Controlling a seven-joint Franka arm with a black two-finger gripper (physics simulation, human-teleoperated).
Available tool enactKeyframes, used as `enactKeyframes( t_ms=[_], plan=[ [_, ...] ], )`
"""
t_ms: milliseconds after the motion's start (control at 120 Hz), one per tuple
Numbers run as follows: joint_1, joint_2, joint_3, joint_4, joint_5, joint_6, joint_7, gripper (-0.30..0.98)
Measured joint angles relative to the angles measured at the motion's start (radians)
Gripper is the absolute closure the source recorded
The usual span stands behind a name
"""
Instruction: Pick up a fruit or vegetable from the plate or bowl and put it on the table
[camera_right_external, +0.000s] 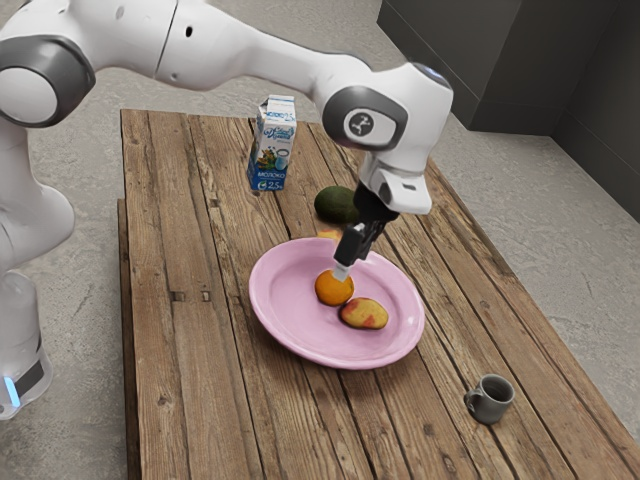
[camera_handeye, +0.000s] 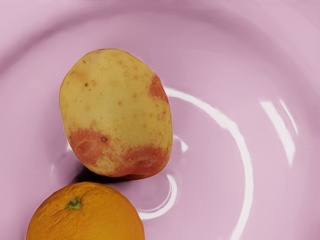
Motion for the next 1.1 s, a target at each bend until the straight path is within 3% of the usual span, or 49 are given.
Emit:
enactKeyframes(
  t_ms=[442, 708, 1100],
  plan=[
    [-0.02, 0.029, -0.01, -0.025, -0.019, 0.038, -0.041, 0.0],
    [-0.006, 0.029, 0.002, -0.024, 0.022, 0.069, -0.018, 0.0],
    [-0.014, 0.041, -0.005, -0.024, 0.026, 0.088, 0.023, 0.0]
  ],
)
